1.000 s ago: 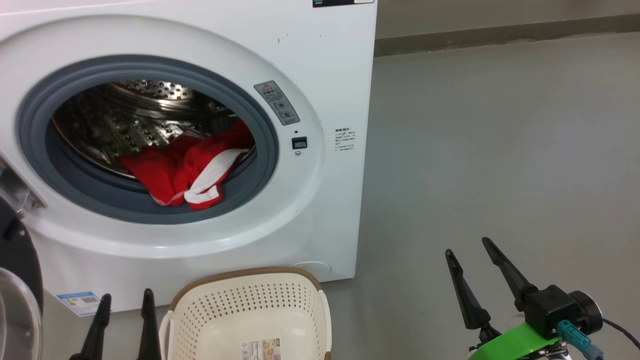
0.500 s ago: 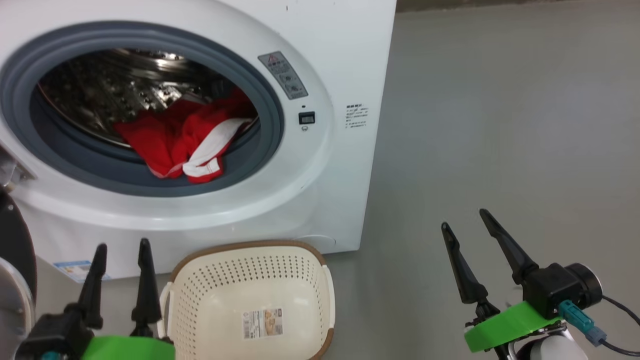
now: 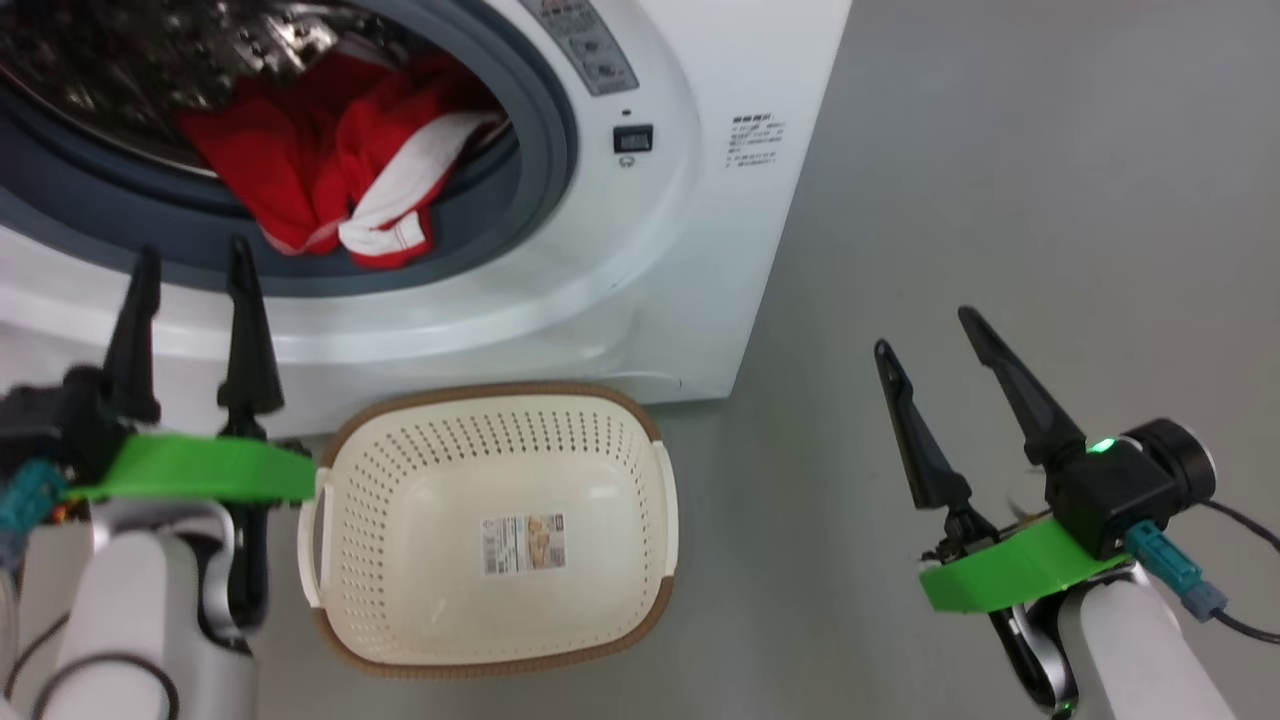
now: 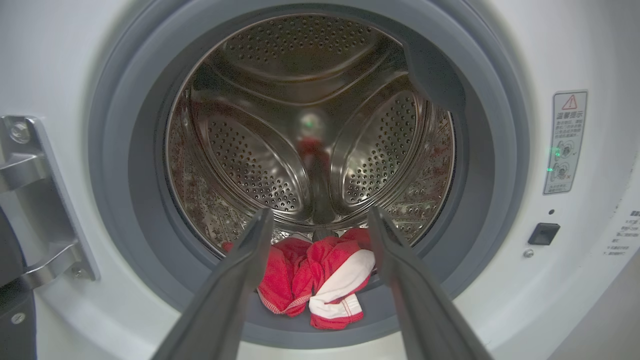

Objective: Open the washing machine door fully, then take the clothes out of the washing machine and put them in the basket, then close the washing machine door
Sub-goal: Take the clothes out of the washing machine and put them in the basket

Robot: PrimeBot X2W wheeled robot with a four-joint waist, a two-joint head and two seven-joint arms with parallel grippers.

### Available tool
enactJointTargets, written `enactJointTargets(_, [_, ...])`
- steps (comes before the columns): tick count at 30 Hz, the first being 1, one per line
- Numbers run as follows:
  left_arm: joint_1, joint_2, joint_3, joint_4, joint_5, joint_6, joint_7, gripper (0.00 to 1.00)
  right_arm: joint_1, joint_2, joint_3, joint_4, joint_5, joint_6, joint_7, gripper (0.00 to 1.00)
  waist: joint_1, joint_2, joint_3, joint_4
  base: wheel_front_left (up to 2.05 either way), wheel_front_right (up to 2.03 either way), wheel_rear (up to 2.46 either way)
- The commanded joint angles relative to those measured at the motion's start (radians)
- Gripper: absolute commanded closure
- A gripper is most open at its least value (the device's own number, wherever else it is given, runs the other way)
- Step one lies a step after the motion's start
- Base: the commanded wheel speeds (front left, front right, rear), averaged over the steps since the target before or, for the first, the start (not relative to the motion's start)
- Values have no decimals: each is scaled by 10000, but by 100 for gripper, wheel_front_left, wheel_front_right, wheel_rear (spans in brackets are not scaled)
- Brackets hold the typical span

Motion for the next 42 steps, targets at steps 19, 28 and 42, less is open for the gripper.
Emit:
enactJointTargets(19, [-5169,1165,-31,4421,264,215,399,0,-1192,-3,88,-617,-126,44,-63,0,0,0,2643,-313,0,0,0])
enactJointTargets(28, [-6737,1614,-645,6442,869,793,2015,0,-1384,2,230,-584,-73,44,-63,0,0,0,2996,-471,0,0,0])
enactJointTargets(42, [-7679,2407,-1882,7973,2088,1384,3318,0,-1538,13,429,-350,198,44,-63,0,0,0,3190,-903,0,0,0])
